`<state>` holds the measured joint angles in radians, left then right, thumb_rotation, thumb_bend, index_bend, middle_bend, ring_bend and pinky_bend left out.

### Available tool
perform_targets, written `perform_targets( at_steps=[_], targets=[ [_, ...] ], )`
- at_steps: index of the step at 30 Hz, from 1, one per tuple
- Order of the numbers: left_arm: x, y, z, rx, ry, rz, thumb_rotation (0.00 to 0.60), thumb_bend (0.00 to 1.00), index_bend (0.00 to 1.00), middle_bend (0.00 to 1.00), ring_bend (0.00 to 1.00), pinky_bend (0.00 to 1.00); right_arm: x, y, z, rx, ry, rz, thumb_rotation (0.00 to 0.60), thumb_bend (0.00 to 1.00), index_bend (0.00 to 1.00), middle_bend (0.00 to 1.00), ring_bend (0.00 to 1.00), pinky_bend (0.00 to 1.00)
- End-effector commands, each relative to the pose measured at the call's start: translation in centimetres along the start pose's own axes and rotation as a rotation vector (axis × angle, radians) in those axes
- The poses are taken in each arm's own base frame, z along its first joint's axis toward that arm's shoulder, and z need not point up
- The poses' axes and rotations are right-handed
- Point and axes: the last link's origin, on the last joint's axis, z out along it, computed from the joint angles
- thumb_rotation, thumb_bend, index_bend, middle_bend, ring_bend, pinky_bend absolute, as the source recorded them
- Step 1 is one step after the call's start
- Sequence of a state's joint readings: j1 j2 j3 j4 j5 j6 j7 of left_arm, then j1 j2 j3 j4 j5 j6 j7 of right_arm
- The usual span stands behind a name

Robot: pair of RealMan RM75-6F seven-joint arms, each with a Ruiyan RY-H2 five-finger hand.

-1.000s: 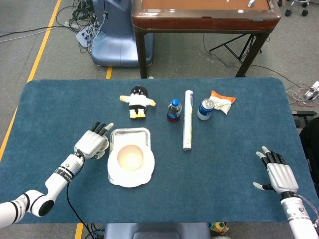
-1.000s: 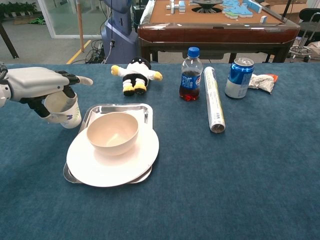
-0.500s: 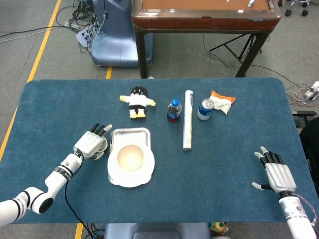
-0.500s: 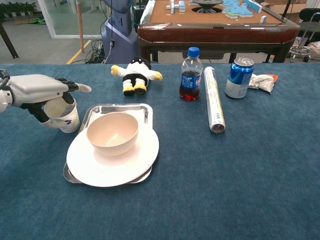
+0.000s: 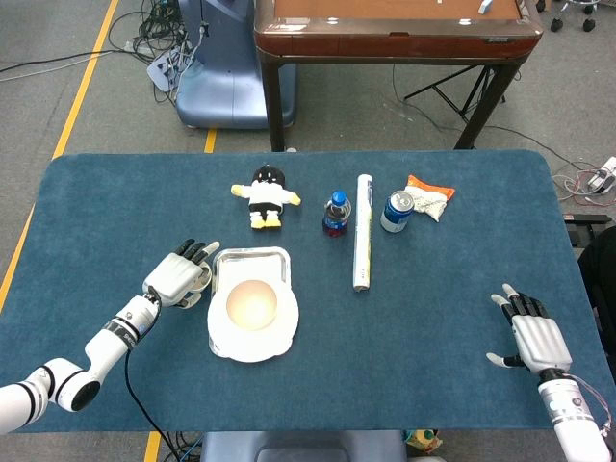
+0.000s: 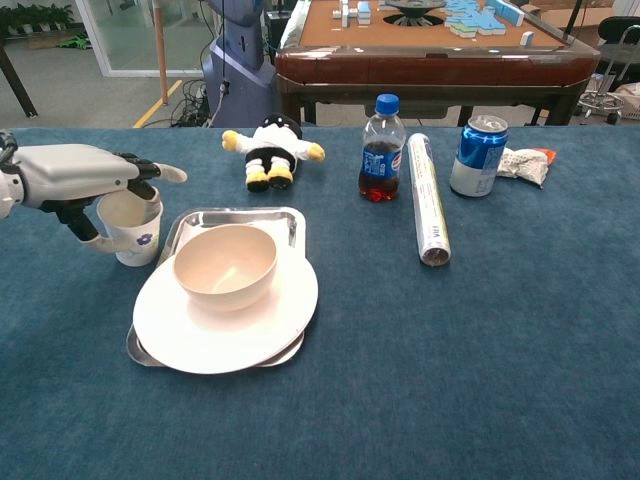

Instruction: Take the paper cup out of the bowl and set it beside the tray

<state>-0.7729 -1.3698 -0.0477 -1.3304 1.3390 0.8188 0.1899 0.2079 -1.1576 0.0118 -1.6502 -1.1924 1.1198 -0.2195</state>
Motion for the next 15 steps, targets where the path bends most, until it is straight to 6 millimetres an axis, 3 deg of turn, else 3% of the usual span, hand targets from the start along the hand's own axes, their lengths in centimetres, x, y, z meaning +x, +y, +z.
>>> perform_targets(
  at_steps=[1,15],
  targets=[
    [0.4,-0.1,-0.2,0.003,0.01,0.004,0.6,0.32,0.4,0.02,0.0,0.0,0.0,0.0,0.0,0.001,-0.002,0.0,0.6,0.2,0.0,0.0,0.0,0.0],
    [2.8,-0.4,-3.3,0.038,0.067,0.049,0.6,0.32,0.34,0.0,0.0,0.0,0.1,-0.6,-0.6,0.026,0.009,-0.007,0.6,0.2,0.0,0.0,0.0,0.0]
  ],
)
